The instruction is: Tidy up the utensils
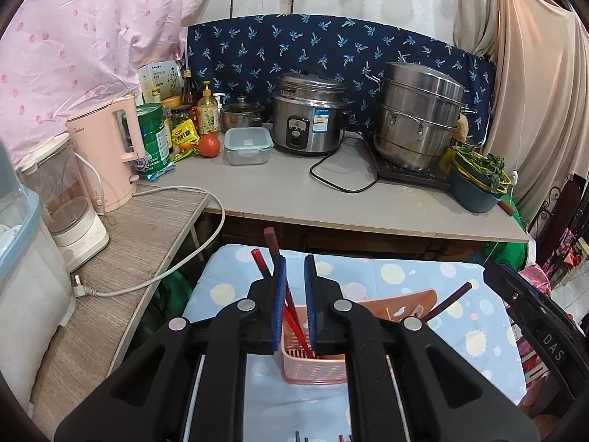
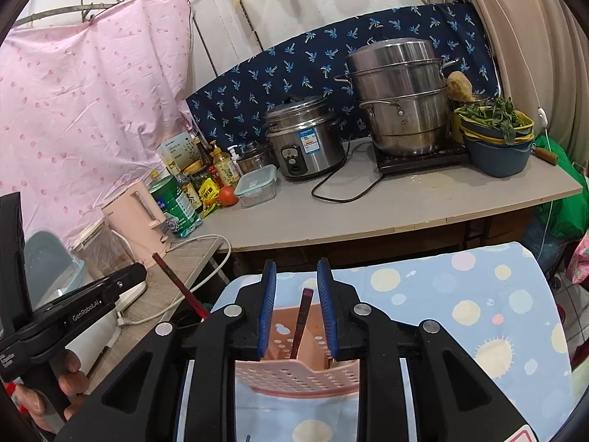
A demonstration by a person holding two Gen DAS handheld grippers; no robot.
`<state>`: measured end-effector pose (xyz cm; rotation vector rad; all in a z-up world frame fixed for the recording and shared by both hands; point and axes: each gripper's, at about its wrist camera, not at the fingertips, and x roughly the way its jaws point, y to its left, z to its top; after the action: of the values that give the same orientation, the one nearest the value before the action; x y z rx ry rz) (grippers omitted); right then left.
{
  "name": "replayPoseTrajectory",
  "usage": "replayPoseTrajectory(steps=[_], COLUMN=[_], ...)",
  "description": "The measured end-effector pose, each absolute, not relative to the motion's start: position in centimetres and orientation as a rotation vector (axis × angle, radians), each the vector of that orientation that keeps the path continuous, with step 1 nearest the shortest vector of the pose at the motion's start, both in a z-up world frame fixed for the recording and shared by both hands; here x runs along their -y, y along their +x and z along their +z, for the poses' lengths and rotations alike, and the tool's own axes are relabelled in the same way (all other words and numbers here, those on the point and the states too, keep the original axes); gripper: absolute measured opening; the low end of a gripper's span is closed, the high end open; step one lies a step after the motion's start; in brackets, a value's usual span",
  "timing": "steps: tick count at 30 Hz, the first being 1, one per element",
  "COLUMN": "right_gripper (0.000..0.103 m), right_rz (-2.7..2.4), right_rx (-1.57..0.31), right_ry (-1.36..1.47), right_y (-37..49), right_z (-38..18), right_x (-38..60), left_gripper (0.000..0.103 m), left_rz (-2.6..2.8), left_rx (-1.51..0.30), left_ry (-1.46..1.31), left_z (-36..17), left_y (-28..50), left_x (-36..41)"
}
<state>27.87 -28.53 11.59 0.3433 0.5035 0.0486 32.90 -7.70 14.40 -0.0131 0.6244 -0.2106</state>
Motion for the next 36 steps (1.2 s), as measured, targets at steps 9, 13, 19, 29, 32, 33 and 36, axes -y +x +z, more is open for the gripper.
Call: replayPoseTrajectory(steps=[9, 13, 19, 29, 32, 33, 36], right_gripper=[0.026, 0.026, 0.026, 0.033, 0.033, 0.033, 0.033], right_rz=[0.053, 0.062, 0.068, 0.058, 0.046, 0.041, 0.032], right_rx=[-0.524, -0.537, -0.567, -0.629, -0.66, -0.673, -0.703], right_ry=[0.325, 0.325, 0.306, 0.315, 0.295, 0.285, 0.269], right_y=[24.9, 23.2, 20.2, 15.3, 13.6, 13.0, 11.4], right_z=[11.5, 11.2, 10.1, 7.3, 6.0, 5.4, 4.0], right_x=[28.0, 27.6, 26.3, 25.6, 25.4, 25.2, 25.0], left_gripper=[0.013, 0.022, 0.023, 0.029, 0.03, 0.03, 0.033], left_rz=[-0.225, -0.23, -0.245, -0.253, -0.247, -0.247, -0.249], left_rx=[-0.625, -0.628, -0.648, -0.705, -0.723, -0.732, -0.757], left_ry=[-0.01, -0.012, -0.009, 0.028, 0.04, 0.039, 0.04], left_z=[14.7, 14.7, 14.0, 10.9, 9.6, 9.1, 7.9], left_y=[30.2, 28.5, 25.9, 21.2, 20.0, 19.5, 18.4], left_x=[7.3, 7.1, 6.9, 6.2, 5.7, 5.5, 5.0])
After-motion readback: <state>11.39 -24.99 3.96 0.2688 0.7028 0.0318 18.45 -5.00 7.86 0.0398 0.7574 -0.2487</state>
